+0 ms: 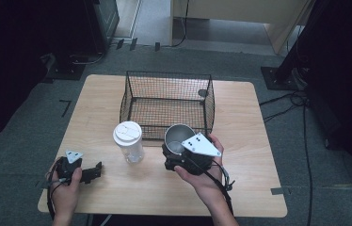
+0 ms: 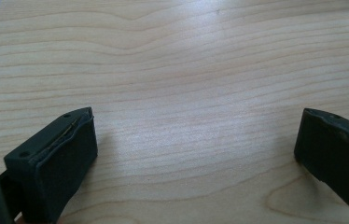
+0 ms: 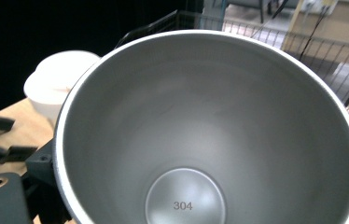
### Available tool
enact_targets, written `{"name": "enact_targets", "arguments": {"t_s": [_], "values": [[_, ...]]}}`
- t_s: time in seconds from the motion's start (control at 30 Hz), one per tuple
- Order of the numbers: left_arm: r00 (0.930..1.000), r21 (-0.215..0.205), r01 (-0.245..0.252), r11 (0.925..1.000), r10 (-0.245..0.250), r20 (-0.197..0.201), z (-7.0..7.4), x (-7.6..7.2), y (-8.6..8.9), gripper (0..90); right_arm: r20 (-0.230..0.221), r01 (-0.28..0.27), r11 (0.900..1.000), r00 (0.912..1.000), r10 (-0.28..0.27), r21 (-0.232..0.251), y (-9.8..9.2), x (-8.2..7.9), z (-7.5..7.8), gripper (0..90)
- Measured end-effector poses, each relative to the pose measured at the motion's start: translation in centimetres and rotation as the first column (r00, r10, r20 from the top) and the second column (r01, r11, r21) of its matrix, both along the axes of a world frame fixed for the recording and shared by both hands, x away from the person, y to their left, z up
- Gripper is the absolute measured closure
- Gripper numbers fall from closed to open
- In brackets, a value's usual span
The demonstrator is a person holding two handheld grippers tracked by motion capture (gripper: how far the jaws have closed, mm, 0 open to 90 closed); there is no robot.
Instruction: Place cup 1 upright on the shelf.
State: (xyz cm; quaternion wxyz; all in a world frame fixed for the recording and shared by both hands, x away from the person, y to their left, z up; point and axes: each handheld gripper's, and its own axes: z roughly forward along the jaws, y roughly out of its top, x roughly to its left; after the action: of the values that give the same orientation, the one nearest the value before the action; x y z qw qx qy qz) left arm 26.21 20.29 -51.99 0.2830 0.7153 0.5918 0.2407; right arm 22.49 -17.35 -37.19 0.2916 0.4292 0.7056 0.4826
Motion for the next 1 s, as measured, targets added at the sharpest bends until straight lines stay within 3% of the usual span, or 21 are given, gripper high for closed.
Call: {"name": "enact_targets", "arguments": {"t_s": [0.5,1.0], "values": [[1.0000,0.000,0.001,1.0000,-0.001,-0.002,0.0,0.0,0.0,0.0,0.086,0.049,0.999,0.9950,-0.050,0.019,-1.0,1.1,1.8,7.5],[1.0000,-0.001,0.000,1.0000,0.000,-0.001,0.0,0.0,0.0,0.0,0.160,0.115,0.991,0.9792,-0.124,0.065,-2.0,2.8,2.3,7.5]]}}
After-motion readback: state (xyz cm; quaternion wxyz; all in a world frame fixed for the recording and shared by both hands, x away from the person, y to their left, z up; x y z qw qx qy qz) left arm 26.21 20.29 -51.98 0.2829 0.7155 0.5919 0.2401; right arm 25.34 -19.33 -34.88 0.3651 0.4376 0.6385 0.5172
